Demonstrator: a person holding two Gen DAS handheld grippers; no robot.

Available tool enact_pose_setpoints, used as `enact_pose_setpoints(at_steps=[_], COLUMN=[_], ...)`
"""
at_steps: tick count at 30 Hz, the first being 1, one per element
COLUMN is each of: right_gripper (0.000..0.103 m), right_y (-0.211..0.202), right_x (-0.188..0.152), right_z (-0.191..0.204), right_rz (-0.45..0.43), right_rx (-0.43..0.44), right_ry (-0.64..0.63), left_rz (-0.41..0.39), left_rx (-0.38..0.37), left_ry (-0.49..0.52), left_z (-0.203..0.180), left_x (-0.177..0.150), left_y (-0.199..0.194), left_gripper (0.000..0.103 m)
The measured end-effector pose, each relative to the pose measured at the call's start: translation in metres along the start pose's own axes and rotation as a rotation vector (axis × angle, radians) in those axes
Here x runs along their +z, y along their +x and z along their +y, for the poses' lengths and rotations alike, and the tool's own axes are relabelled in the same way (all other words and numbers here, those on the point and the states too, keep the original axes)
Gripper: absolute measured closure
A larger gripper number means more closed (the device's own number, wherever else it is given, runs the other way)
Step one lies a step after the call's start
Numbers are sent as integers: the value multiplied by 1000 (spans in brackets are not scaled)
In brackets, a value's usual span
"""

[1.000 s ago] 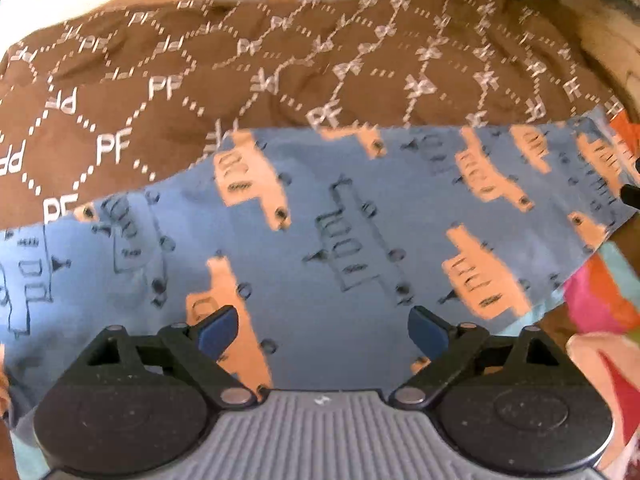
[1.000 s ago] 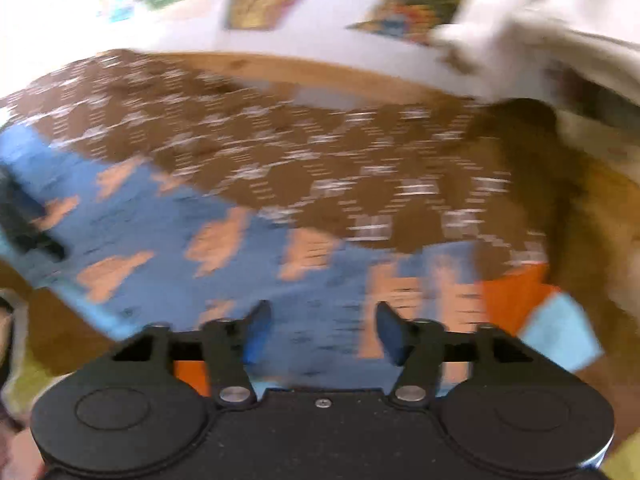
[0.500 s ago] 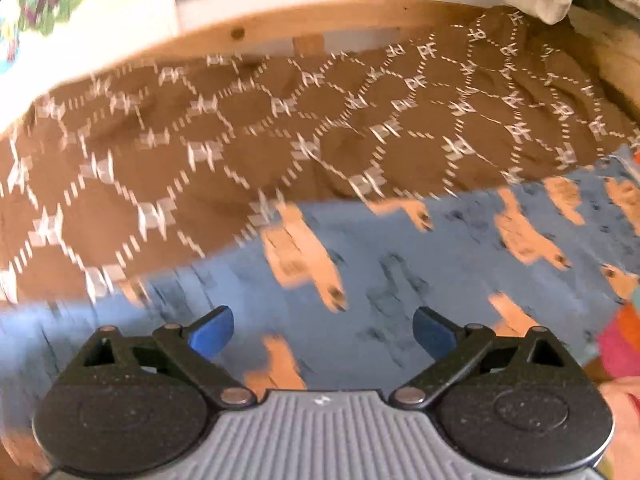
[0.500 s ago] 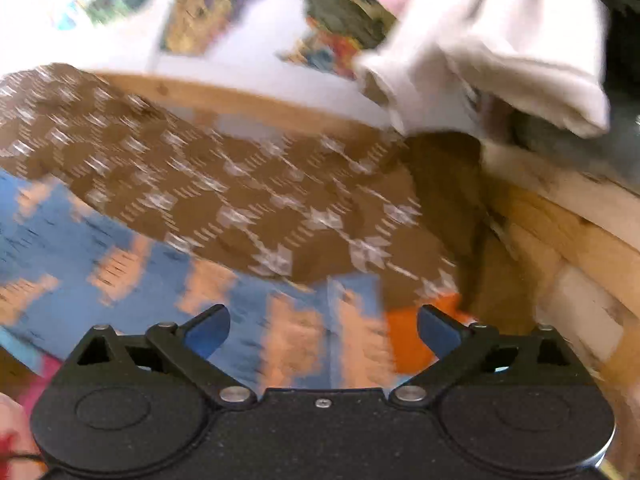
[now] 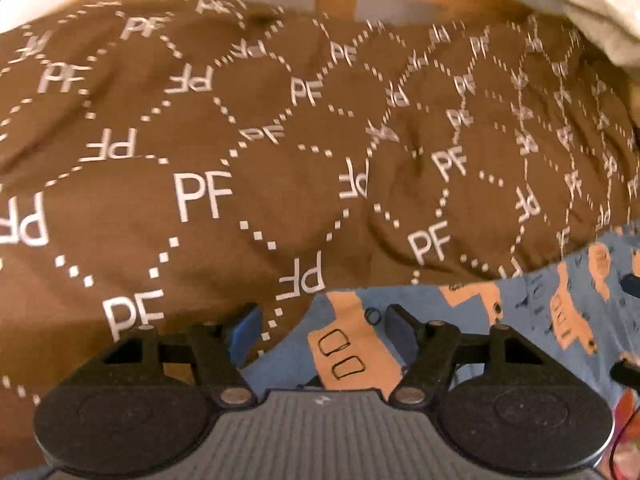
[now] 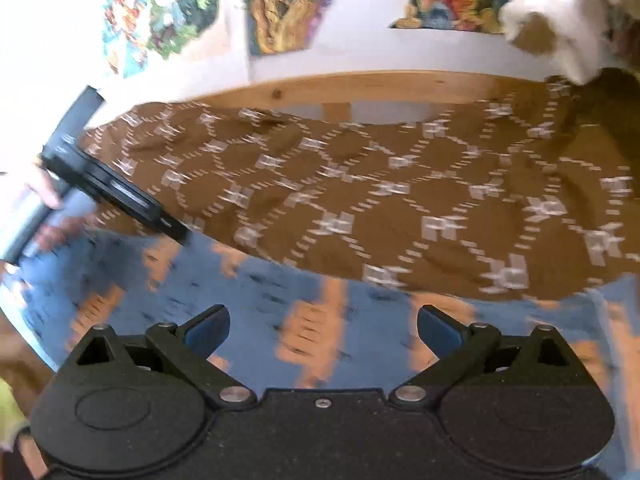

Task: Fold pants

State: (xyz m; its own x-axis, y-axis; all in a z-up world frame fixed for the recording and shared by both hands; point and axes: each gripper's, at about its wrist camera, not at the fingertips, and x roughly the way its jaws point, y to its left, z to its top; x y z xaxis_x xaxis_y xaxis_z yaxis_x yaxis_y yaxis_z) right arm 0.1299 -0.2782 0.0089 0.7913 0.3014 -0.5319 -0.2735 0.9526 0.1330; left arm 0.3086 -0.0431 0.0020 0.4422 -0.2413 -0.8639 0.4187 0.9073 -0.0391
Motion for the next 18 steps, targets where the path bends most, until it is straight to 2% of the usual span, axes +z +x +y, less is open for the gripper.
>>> enact_pose_setpoints(at_steps=[3,4,5,6,9,10,12,15,18], right_gripper=[3,3,3,5,15,18,37,39,39], right_y=[14,19,26,32,51,57,69,67,61], right_x=[0,1,3,5,15,17,16,1,-15], right_z=[19,24,29,32,37,38,42,44,42], right_rz=[21,30,39,46,70,94,162,195,173], right_rx=[57,77,87,91,106,104,70,24,8], right_ry=[-41,-50,-61,-69,-53,-48,-58,-88,-97], left_rz=[16,17,20,29,48,38,-17,-113,-130], left_rx=[-14,-12,-9,-7,12,28,78,125,167], left_ry=[25,34,41,49,55,65,104,133,216], left_z=[-2,-3,-4,-7,-12,-15,-25,-38,-49], left_x=[-1,0,2,4,8,8,6,-1,-8], left_y=[3,4,6,7,12,12,5,-11,-9], left_gripper=[30,34,48,66,91,92,95,95,95])
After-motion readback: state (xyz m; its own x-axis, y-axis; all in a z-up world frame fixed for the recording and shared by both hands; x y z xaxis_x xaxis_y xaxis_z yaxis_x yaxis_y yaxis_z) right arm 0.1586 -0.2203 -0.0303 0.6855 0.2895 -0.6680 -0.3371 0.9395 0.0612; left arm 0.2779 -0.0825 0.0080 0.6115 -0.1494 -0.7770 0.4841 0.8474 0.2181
